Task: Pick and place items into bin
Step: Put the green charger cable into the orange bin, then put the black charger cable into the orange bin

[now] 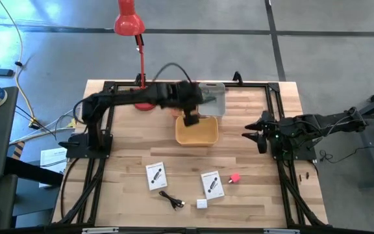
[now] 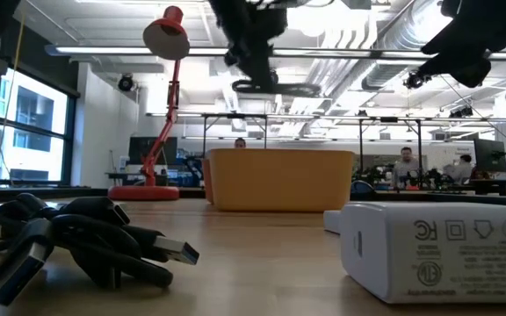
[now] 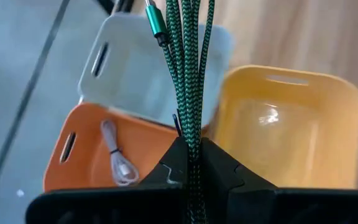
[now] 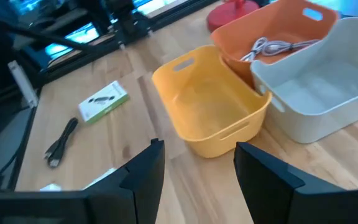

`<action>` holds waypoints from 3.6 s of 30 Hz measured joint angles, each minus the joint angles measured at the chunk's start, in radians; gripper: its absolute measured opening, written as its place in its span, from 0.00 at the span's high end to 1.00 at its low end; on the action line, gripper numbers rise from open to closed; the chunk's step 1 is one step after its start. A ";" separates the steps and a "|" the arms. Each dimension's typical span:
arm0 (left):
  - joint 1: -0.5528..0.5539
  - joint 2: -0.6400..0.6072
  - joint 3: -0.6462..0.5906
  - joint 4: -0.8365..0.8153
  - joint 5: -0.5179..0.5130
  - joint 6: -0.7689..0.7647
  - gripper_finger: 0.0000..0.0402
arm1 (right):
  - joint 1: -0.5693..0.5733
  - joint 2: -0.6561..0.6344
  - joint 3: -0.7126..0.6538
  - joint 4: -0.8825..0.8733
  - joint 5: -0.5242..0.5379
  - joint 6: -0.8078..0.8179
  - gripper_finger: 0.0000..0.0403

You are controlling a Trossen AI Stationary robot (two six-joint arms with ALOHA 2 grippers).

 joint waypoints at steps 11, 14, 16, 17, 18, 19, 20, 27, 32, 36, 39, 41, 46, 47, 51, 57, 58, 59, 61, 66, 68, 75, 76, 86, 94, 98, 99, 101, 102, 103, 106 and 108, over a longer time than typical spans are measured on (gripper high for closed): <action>0.243 0.010 -0.016 0.025 0.116 -0.187 1.00 | 0.000 0.000 0.000 0.001 0.113 0.048 0.55; 0.260 0.015 -0.067 0.032 0.136 -0.264 0.99 | 0.000 0.000 0.000 0.001 0.137 0.048 0.55; 0.258 0.013 -0.115 0.073 0.139 -0.314 0.99 | 0.000 0.000 0.000 0.001 0.156 0.048 0.55; 0.257 0.013 -0.143 0.082 0.141 -0.340 0.99 | 0.000 0.000 0.000 0.001 0.162 0.047 0.55; 0.256 0.014 -0.168 0.081 0.151 -0.368 0.99 | 0.000 0.000 0.000 0.001 0.167 0.046 0.55; 0.256 0.015 -0.193 0.081 0.158 -0.393 0.99 | 0.000 0.000 0.000 0.001 0.168 0.043 0.55; 0.256 0.015 -0.216 0.086 0.158 -0.417 0.99 | 0.000 0.000 0.000 0.001 0.168 0.042 0.55; 0.251 0.014 -0.295 0.202 0.192 -0.481 0.98 | 0.000 0.000 0.000 0.000 0.151 0.022 0.55; 0.241 0.014 -0.295 0.236 0.169 -0.482 0.98 | 0.000 0.000 0.000 0.000 0.150 0.015 0.55; 0.245 0.014 -0.295 0.234 0.161 -0.472 0.96 | 0.000 0.000 0.000 -0.005 0.143 0.013 0.55; 0.245 0.014 -0.295 0.232 0.144 -0.472 0.92 | 0.000 0.000 0.000 -0.008 0.142 0.013 0.55; 0.245 0.014 -0.295 0.232 0.138 -0.472 0.88 | 0.000 0.000 0.000 -0.008 0.142 0.013 0.55; 0.245 0.014 -0.295 0.232 0.135 -0.472 0.78 | 0.000 0.000 0.000 -0.008 0.142 0.013 0.55; 0.245 0.014 -0.295 0.232 0.135 -0.472 0.77 | 0.000 0.000 0.000 -0.008 0.142 0.014 0.55; 0.245 0.014 -0.295 0.234 0.136 -0.444 0.70 | 0.000 0.000 0.000 -0.008 0.142 0.021 0.55; 0.245 0.013 -0.270 0.262 0.284 -0.243 0.64 | 0.000 0.000 0.000 -0.008 0.142 0.028 0.55; 0.244 0.013 -0.253 0.262 0.315 -0.194 0.64 | 0.000 0.000 0.000 -0.008 0.142 0.028 0.55; 0.241 0.011 -0.235 0.261 0.350 -0.139 0.64 | 0.000 0.000 0.000 -0.008 0.143 0.028 0.55; 0.226 0.011 -0.194 0.250 0.423 -0.031 0.64 | 0.000 0.000 0.000 -0.008 0.144 0.028 0.55; 0.161 0.009 -0.058 0.101 0.567 0.250 0.68 | 0.000 0.000 0.000 -0.008 0.144 0.028 0.55; 0.125 0.009 -0.004 -0.012 0.574 0.353 0.70 | 0.000 0.000 0.000 -0.008 0.144 0.028 0.55; -0.033 0.009 0.114 -0.426 0.490 0.581 0.76 | 0.000 0.000 0.000 -0.008 0.146 0.028 0.55; -0.061 0.009 0.116 -0.471 0.468 0.589 0.76 | 0.000 0.000 0.000 -0.008 0.146 0.025 0.55; -0.341 0.010 0.116 -0.603 0.344 0.521 0.76 | 0.000 0.000 0.000 -0.008 0.146 0.014 0.55; -0.515 0.010 0.116 -0.530 0.338 0.402 0.76 | 0.000 0.000 0.000 -0.010 0.116 0.000 0.55; -0.586 0.010 0.114 -0.448 0.295 0.391 0.78 | 0.000 0.000 0.000 -0.010 0.102 -0.014 0.55; -0.601 0.009 0.103 -0.427 0.283 0.386 0.78 | 0.000 0.000 0.000 -0.010 0.101 -0.015 0.55; -0.625 0.010 0.065 -0.386 0.275 0.370 0.79 | 0.000 0.000 0.000 -0.010 0.090 -0.022 0.55; -0.636 0.011 0.045 -0.375 0.273 0.354 0.79 | 0.000 0.000 0.000 -0.011 0.076 -0.025 0.55; -0.647 0.012 0.023 -0.364 0.271 0.336 0.79 | 0.000 0.000 0.000 -0.011 0.063 -0.031 0.55; -0.679 0.011 -0.048 -0.305 0.269 0.278 0.79 | 0.000 0.000 0.000 -0.013 0.028 -0.033 0.55; -0.698 0.012 -0.102 -0.248 0.265 0.242 0.79 | 0.000 0.000 0.000 -0.015 0.012 -0.032 0.55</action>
